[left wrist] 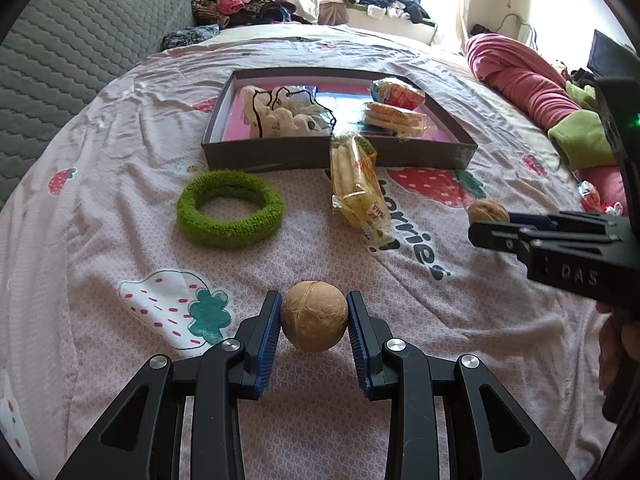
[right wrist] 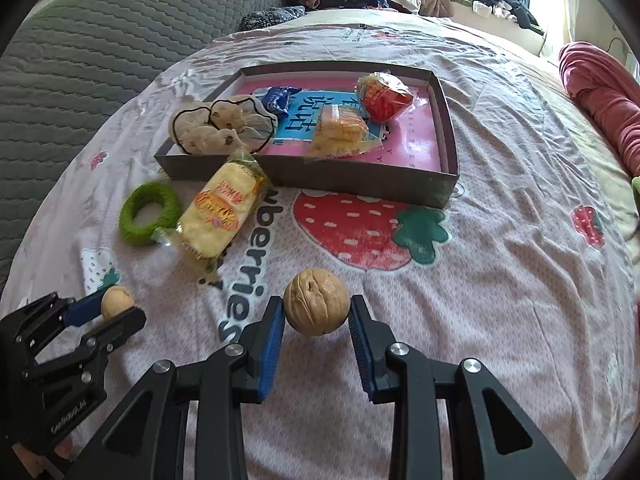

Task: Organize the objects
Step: 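Grasp the walnut with the left gripper, then lift the walnut with the left gripper and carry it over the tray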

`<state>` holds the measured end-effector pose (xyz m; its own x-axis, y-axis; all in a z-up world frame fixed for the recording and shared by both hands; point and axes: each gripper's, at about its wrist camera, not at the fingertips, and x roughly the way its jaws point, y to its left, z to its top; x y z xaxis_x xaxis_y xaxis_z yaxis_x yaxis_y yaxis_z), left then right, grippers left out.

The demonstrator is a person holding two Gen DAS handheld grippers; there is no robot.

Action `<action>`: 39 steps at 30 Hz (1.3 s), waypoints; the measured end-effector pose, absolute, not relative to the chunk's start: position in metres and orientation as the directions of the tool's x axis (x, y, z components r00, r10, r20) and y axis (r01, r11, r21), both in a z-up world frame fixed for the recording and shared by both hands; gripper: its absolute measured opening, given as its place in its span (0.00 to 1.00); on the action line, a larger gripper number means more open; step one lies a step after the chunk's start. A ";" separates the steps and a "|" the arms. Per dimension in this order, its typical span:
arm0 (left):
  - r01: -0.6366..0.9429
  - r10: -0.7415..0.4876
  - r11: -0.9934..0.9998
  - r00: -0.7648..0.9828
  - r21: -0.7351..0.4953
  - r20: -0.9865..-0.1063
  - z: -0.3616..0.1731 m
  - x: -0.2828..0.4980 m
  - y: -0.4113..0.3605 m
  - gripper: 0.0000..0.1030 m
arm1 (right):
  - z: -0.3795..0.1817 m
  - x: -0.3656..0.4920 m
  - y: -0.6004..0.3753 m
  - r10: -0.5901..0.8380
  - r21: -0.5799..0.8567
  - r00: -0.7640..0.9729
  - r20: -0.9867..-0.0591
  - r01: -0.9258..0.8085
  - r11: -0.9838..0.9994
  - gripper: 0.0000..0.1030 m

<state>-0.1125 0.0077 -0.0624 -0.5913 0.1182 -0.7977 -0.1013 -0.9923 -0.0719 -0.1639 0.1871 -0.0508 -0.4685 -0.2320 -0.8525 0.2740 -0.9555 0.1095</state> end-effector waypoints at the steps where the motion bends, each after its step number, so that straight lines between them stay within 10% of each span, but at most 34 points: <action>1: -0.101 0.118 -0.992 -0.596 -0.071 -0.794 -0.059 -0.111 0.008 0.33 | -0.049 -0.161 0.187 -0.232 0.108 -0.471 -0.851 0.276 -0.955 0.33; 39: -0.127 0.100 -0.992 -0.750 -0.006 -0.654 0.089 -0.092 0.021 0.33 | 0.102 -0.103 0.183 -0.249 0.045 -0.659 -0.710 0.311 -0.949 0.33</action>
